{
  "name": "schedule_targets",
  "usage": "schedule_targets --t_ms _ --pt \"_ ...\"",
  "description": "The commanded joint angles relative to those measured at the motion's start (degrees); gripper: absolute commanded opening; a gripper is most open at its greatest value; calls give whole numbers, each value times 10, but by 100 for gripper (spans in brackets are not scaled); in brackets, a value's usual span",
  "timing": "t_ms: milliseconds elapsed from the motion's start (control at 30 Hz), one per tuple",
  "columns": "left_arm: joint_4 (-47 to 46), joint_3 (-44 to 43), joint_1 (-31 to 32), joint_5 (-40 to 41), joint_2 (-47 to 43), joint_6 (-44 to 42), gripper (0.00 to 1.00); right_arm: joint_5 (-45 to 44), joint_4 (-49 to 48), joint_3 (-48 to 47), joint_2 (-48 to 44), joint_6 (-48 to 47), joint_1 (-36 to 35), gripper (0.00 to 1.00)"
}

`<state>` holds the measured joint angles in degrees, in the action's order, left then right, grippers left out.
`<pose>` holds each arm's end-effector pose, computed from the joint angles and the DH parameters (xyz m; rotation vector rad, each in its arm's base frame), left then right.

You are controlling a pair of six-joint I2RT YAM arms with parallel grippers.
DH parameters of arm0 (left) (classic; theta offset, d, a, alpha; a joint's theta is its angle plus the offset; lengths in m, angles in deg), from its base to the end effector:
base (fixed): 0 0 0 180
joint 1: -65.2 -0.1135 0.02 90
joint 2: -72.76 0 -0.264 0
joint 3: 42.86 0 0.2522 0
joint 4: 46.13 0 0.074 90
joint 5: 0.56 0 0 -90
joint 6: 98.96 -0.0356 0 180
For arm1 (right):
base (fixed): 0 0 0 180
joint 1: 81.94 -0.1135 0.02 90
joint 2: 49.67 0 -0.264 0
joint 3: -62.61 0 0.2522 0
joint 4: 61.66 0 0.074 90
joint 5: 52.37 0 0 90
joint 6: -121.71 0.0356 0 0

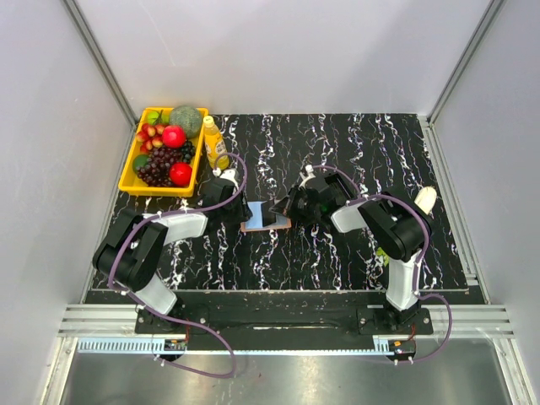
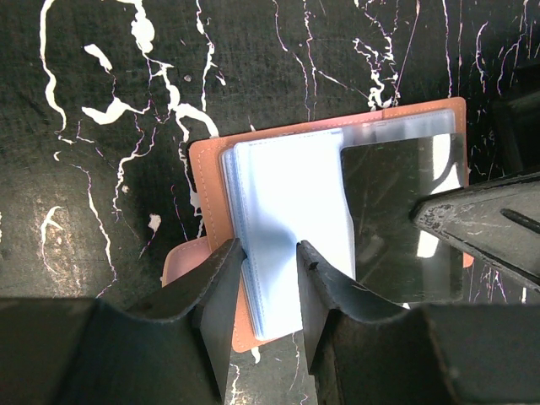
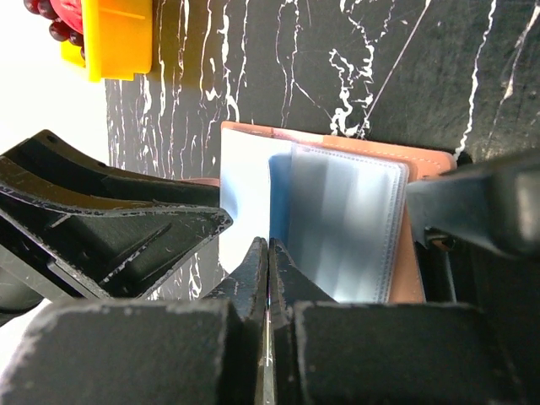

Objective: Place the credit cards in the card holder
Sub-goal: Insert the credit card into the card holder.

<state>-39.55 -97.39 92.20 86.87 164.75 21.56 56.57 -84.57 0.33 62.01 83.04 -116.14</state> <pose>0.2738 -0.1413 0.1478 -0.0510 2.4043 -0.5379 0.3062 0.2220 0.1193 0.1050 2.2514 1.2167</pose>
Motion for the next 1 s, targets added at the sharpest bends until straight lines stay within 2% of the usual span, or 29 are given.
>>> schedule_targets --t_ms 0,167,367,433,500,600,833,967 --pt "26 12 2 -17 7 9 38 -11 -12 8 0 0 -9 0" --pt "28 13 2 -19 1 8 38 -9 -6 2 6 10 -10 0" --pt "30 20 2 -13 -6 9 37 -71 12 38 -33 20 -9 0" --pt "27 20 2 -16 -1 9 37 -84 -9 50 -39 22 -10 0" --pt "23 19 2 -21 0 10 37 -68 6 28 -29 11 -9 0" --pt "22 18 2 -28 5 9 37 -51 -48 33 -11 26 -10 0" --pt "23 17 2 -32 10 6 35 -19 -29 -8 6 11 -10 0" --pt "25 21 2 -32 12 3 35 -15 -56 1 10 17 -10 0"
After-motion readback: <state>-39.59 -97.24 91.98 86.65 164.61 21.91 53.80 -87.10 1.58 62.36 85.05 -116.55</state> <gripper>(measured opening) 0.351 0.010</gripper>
